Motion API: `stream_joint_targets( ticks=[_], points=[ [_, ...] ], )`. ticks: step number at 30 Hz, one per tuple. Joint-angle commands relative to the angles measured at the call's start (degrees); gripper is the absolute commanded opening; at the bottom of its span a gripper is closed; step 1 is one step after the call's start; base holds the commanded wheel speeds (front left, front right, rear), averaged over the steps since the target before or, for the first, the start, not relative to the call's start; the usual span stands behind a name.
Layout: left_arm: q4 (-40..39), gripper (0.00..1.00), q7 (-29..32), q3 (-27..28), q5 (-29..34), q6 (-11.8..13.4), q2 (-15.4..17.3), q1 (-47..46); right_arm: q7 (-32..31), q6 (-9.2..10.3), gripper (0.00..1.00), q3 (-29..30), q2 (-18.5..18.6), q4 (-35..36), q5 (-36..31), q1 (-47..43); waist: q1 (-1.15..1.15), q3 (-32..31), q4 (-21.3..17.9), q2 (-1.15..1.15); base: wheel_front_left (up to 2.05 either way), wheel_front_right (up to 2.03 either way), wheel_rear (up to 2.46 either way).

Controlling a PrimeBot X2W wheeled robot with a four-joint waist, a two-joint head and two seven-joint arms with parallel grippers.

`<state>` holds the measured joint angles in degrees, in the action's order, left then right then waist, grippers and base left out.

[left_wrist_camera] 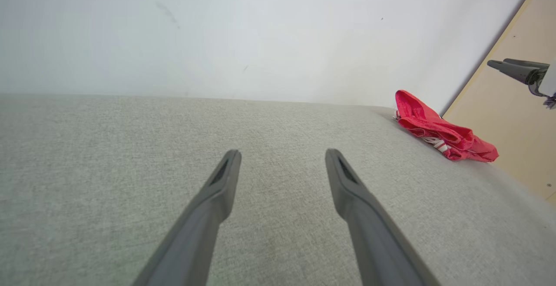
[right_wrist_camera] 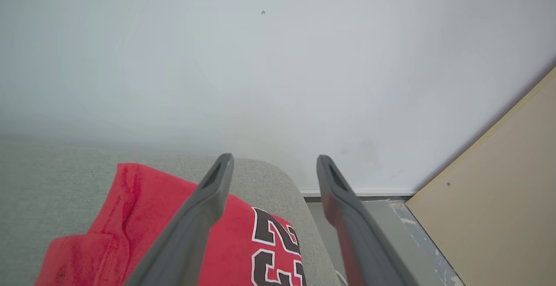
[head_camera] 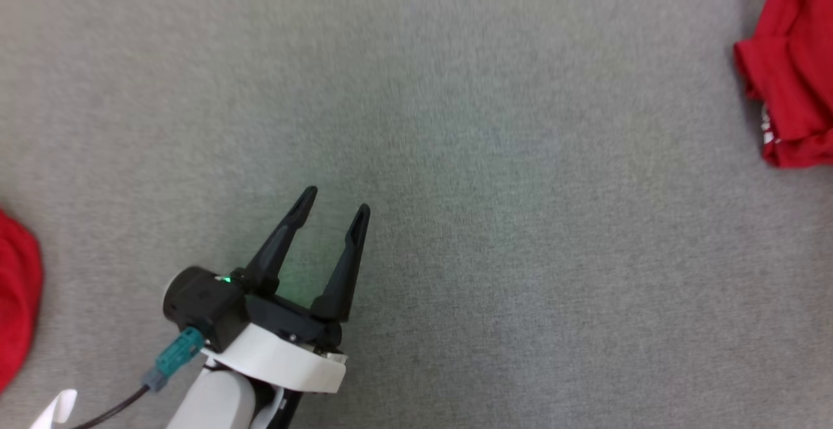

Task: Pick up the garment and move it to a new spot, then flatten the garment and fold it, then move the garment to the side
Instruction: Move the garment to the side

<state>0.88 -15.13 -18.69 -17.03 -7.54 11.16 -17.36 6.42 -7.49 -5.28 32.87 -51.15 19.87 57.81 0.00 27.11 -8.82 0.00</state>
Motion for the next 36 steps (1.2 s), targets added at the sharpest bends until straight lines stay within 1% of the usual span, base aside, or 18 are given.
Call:
stream_joint_targets(
  ticks=[1,4,8,11,15,20,22,26,30,33,36],
  points=[
    [0.3,1.0,0.0,0.4,-0.5,0.1,-0.4,1.0,0.8,0.01,1.0,-1.1,0.2,1.4,0.3,0.1,0.0,-4.0,0.7,0.0,0.0,0.0,0.0],
    [0.9,1.0,0.0,1.2,-0.8,0.1,-1.6,2.5,1.1,0.01,1.0,-4.0,0.0,5.8,1.1,-1.4,0.0,-8.4,1.4,0.0,0.0,0.0,0.0],
    [1.5,1.0,0.0,3.1,-0.7,0.1,-3.0,4.8,0.0,0.01,1.0,-6.6,-0.3,13.5,3.5,-4.7,0.0,-14.2,2.6,0.0,0.0,0.0,0.0],
    [1.7,1.0,0.0,4.9,-0.4,0.1,-3.9,6.4,-1.4,0.01,1.0,-7.0,0.3,20.1,5.1,-8.9,0.0,-17.9,3.8,0.0,0.0,0.0,0.0],
    [2.0,1.0,0.0,6.9,0.2,0.1,-4.5,8.0,-2.9,0.01,1.0,-4.6,-0.3,28.5,7.0,-16.3,0.0,-21.9,5.6,0.0,0.0,0.0,0.0],
    [2.5,1.0,0.0,10.2,0.6,0.3,-5.9,9.7,-3.7,0.01,1.0,0.5,-4.4,38.8,7.3,-28.9,0.0,-25.7,7.5,0.0,0.0,0.0,0.0],
    [2.7,1.0,0.0,10.9,1.2,0.3,-6.2,10.3,-4.5,0.01,1.0,3.0,-7.4,42.2,7.0,-34.6,0.0,-26.5,8.2,0.0,0.0,0.0,0.0],
    [2.9,1.0,0.0,13.0,1.9,0.6,-6.6,11.6,-5.6,0.01,1.0,5.7,-13.5,48.1,5.6,-44.3,0.0,-27.1,8.7,0.0,0.0,0.0,0.0],
    [2.9,1.0,0.0,15.0,1.8,0.8,-7.2,13.6,-5.1,0.01,1.0,6.2,-20.2,51.1,5.8,-52.3,0.0,-27.7,8.2,0.0,0.0,0.0,0.0],
    [2.6,1.0,0.0,16.2,1.7,0.6,-7.3,15.3,-4.2,0.01,1.0,3.2,-22.1,51.7,4.4,-56.8,0.0,-28.1,7.9,0.0,0.0,0.0,0.0],
    [2.7,1.0,0.0,17.1,2.3,0.5,-7.6,16.7,-1.6,0.01,1.0,1.6,-23.7,50.7,2.4,-60.4,0.0,-28.5,7.9,0.0,0.0,0.0,0.0]
  ],
)
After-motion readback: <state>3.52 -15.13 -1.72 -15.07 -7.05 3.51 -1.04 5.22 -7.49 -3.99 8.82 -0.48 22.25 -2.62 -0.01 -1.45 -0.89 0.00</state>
